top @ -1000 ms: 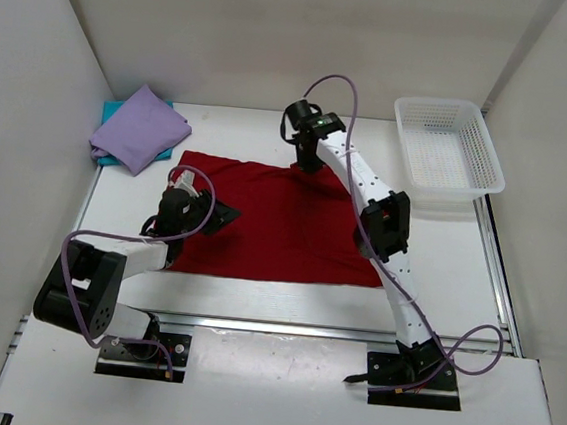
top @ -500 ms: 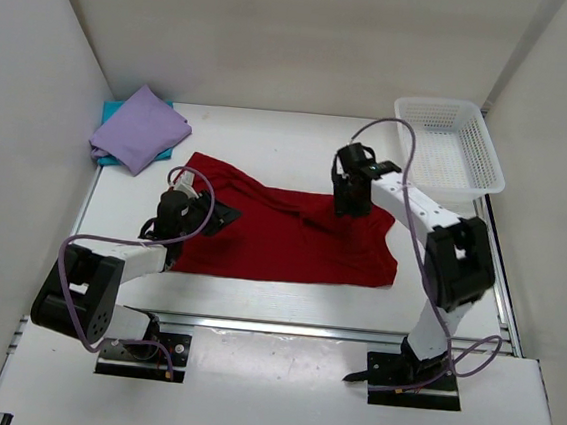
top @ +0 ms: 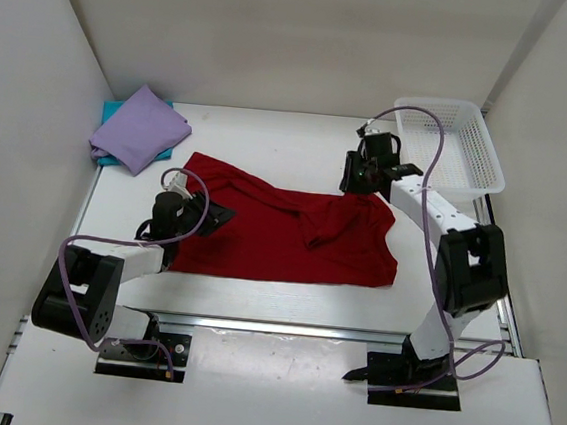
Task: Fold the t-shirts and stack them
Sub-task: Grap the side of the flattened tshirt furthest away from the robot with both arms
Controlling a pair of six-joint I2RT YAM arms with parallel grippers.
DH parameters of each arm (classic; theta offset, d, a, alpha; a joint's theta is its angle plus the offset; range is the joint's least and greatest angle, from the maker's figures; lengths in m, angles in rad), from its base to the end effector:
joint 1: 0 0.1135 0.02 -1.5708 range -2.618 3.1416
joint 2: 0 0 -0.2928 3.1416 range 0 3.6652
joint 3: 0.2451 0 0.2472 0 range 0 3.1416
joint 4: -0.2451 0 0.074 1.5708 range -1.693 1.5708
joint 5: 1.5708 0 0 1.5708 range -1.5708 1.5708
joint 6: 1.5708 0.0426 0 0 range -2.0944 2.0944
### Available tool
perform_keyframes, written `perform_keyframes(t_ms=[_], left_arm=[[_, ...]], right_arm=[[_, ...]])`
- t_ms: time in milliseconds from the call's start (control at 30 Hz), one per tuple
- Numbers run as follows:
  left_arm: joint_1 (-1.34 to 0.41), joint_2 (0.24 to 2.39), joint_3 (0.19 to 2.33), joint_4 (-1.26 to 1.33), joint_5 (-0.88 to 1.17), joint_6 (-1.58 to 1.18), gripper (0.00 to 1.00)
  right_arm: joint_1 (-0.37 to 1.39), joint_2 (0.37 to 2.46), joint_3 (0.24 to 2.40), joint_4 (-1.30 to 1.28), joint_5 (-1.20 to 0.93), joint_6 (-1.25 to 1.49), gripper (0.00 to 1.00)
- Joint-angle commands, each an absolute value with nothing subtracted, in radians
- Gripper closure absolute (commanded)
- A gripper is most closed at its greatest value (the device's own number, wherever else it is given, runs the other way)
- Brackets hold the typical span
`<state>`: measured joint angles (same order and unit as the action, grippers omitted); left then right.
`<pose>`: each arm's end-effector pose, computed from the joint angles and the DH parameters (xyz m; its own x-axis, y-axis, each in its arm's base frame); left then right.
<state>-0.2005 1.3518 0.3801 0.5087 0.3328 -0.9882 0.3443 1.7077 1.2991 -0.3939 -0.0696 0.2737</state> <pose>0.2357 -0.0621 0.1841 -0.6372 -0.6758 -0.3704 -0.1043 0.5518 -0.8274 0.3612 0.1327 0.2796 -0.7550 0.0157 -0.6555 -0.1850 0.9540 0.2360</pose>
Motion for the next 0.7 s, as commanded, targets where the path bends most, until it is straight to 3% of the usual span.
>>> perform_keyframes(t_ms=[0, 367, 533, 600, 667], left_arm=[[-0.173, 1.335, 0.385, 0.519, 0.321, -0.986, 0.57], [-0.156, 1.39, 0.463, 0.483, 0.301, -0.979, 0.57], [-0.143, 1.407, 0.482, 0.486, 0.302, -0.985, 0.57], [-0.135, 1.413, 0.483, 0.495, 0.299, -0.988, 0.57], [-0.129, 1.419, 0.488, 0.494, 0.302, -0.986, 0.56]], right_arm=[[0.342, 1.804, 1.356, -0.304, -0.073, 0.224, 0.73], [0.348, 1.957, 1.43, -0.296, -0.094, 0.198, 0.65], [0.351, 1.962, 1.431, -0.308, -0.081, 0.216, 0.7], [0.359, 1.957, 1.417, -0.304, -0.094, 0.213, 0.79], [0.357, 1.954, 1.425, -0.314, -0.083, 0.216, 0.79]])
